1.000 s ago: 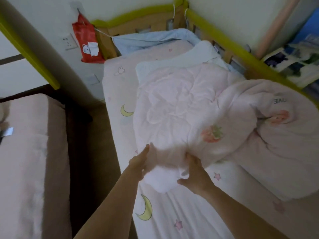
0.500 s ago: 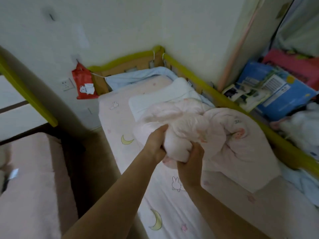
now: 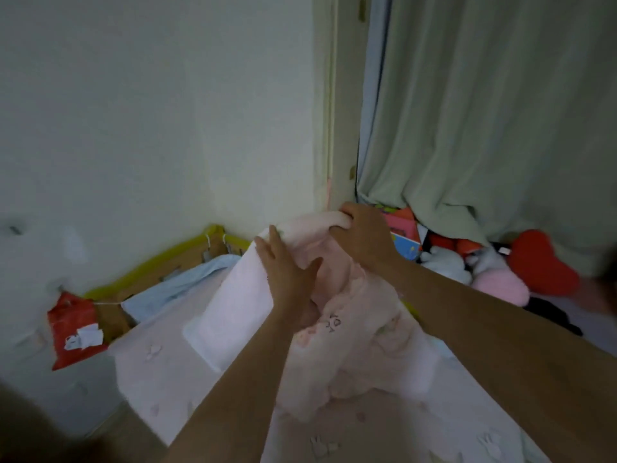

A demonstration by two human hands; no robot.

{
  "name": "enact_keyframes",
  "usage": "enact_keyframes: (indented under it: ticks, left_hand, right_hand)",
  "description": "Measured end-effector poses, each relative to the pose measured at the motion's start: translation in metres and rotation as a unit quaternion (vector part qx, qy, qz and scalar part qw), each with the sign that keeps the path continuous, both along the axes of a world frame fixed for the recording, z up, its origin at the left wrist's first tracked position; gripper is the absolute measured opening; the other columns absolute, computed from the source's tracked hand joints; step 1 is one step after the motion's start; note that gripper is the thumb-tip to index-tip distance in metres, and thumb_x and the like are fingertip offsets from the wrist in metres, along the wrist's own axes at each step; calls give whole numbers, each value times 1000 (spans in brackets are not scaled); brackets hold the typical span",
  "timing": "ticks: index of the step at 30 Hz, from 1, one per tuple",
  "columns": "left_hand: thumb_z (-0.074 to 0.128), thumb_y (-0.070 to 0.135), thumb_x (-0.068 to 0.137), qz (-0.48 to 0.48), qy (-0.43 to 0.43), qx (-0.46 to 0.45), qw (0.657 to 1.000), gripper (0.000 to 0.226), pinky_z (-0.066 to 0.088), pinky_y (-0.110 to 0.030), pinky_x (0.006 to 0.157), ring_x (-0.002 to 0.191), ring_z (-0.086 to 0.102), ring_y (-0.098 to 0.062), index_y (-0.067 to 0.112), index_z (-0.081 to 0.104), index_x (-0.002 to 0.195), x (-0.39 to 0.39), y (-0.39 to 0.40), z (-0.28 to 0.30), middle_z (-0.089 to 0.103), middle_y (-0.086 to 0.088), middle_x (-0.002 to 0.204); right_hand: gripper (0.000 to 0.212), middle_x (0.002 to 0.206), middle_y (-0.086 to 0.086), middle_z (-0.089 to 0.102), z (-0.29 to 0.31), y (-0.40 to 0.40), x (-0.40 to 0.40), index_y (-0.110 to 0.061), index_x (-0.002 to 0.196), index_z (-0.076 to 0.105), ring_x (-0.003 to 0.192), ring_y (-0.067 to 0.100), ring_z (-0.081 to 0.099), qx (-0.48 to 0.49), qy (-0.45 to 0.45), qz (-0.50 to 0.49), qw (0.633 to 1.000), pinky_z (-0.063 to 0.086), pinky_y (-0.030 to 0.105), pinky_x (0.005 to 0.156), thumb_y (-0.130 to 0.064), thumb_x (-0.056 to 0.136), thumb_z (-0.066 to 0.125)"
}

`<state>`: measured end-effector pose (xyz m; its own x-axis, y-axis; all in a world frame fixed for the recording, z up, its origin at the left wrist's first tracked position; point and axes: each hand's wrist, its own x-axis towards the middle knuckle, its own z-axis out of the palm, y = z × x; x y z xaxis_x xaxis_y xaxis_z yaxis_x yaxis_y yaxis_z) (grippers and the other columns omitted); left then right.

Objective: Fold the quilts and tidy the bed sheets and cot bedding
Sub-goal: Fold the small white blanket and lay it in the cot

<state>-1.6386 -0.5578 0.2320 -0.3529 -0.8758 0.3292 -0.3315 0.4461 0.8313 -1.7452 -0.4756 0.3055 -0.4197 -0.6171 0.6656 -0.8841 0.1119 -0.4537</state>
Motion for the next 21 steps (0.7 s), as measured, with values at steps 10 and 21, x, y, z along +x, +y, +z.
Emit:
enact_keyframes:
  ticks: [10, 21]
  left_hand:
    - [58, 14, 87, -55, -150, -94, 983, 14, 35, -27, 66, 93, 63, -35, 2, 61, 93, 6, 22, 18, 66, -18, 96]
    - [60, 30, 89, -68, -520, -119, 843, 33, 47, -36, 92, 112, 58, -26, 13, 56, 117, 9, 63, -14, 58, -7, 119]
  right_hand:
    - [65, 116, 0, 62, 8, 128, -54, -25, 131, 45, 105, 23, 60, 406, 250, -137, 868, 45, 32, 78, -48, 76, 69]
    - [27, 116, 10, 64, -64, 179, -108, -12, 115, 59, 108, 26, 59, 408, 108, -291, 859, 41, 36, 88, -8, 97, 40]
